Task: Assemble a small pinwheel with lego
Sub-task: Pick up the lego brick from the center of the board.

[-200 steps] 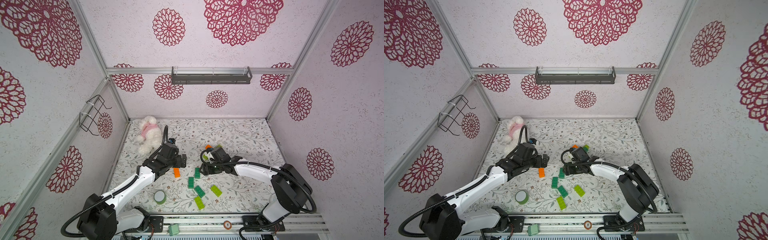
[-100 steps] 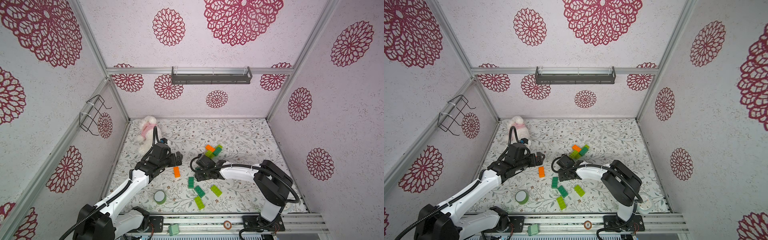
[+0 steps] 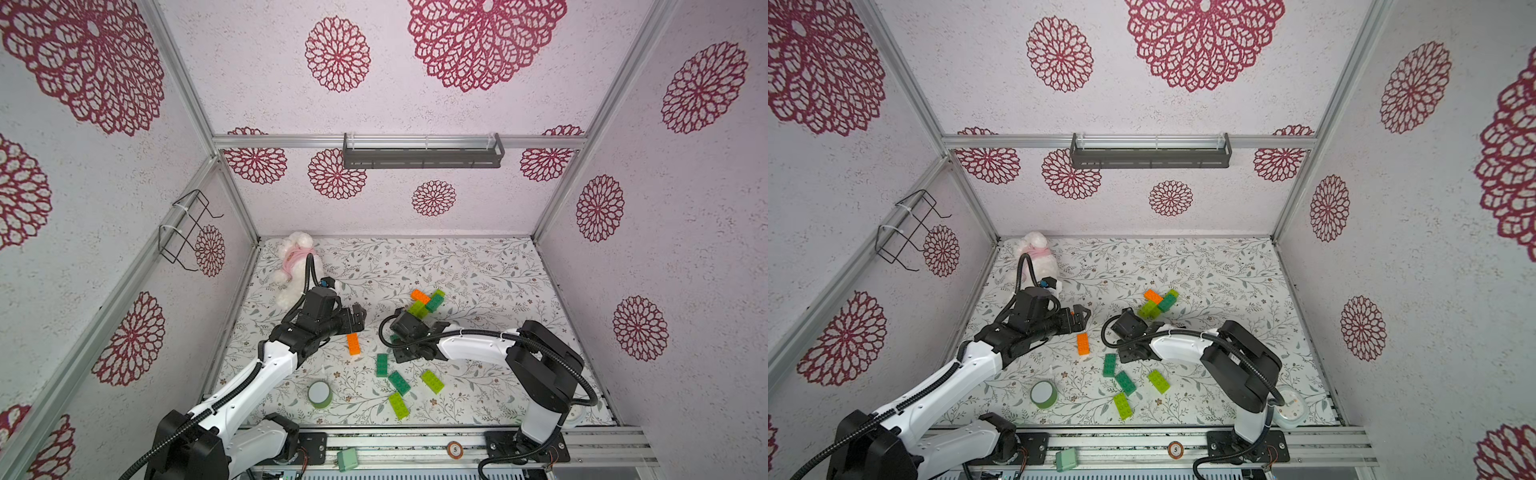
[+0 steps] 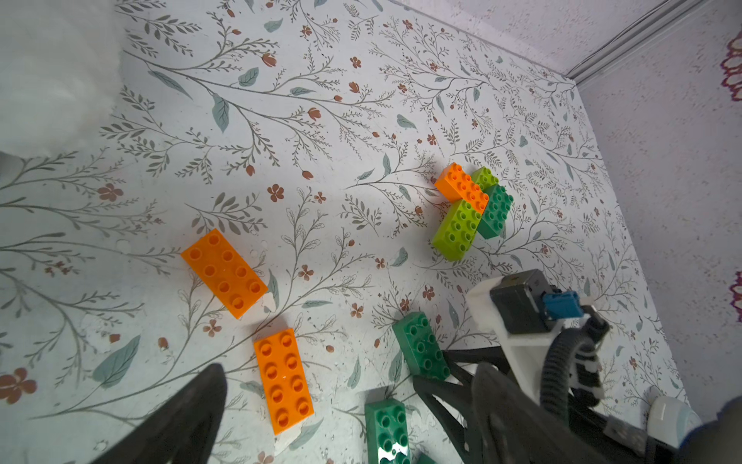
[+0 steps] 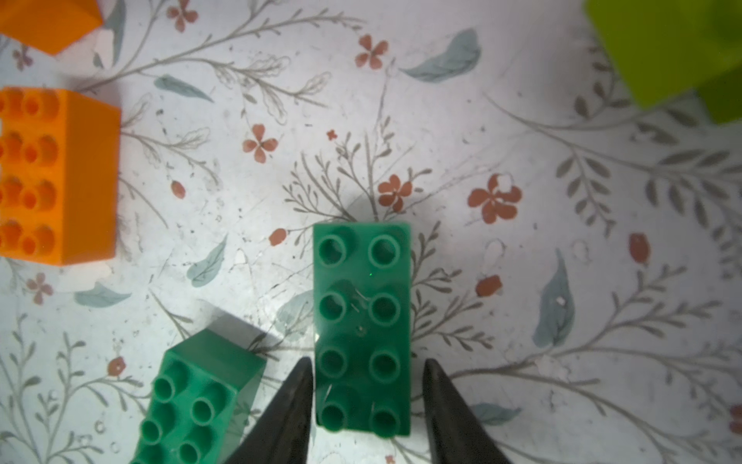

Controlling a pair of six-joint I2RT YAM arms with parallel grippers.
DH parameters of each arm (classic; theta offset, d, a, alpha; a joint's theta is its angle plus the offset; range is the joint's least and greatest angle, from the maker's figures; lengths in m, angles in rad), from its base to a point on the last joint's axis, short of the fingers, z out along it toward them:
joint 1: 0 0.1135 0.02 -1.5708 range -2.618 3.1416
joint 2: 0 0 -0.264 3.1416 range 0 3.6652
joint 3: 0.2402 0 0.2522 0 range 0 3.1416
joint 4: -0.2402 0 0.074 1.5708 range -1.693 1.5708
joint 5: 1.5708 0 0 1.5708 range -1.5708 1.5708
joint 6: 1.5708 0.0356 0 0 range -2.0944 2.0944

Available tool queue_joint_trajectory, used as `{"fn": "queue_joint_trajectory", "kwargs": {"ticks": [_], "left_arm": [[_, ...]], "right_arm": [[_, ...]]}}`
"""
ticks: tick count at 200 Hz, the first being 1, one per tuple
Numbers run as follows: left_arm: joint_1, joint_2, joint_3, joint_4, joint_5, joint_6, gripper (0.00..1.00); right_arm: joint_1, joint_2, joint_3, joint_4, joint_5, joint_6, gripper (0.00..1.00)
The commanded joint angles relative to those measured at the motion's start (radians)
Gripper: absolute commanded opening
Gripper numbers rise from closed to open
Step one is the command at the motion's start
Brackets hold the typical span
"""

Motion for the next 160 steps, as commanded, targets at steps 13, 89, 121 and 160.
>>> {"fn": "queue_joint_trajectory", "kwargs": {"ticks": [13, 89, 121, 160], "left_arm": [[0.017, -0.035, -0.021, 0.044, -0.008, -0.037, 0.97], [0.05, -0.015, 0.007, 0.088, 0.011, -0.11, 0.97], [0.052, -0.019, 0.018, 0.085, 0.026, -0.111, 0.97], [0.055, -0.047, 0.019, 0.084, 0.01, -0.093, 0.97]], "right_arm": [[0.003, 0.015, 0.027, 0.017, 0.001, -0.062, 0.34], [0.002, -0.058, -0.016, 0.049, 0.023, -0.147, 0.13], [-0.014, -0.11, -0.039, 0.052, 0.036, -0.163, 0.11], [-0.054, -0.193, -0.073, 0.061, -0.014, -0.205, 0.06]]}}
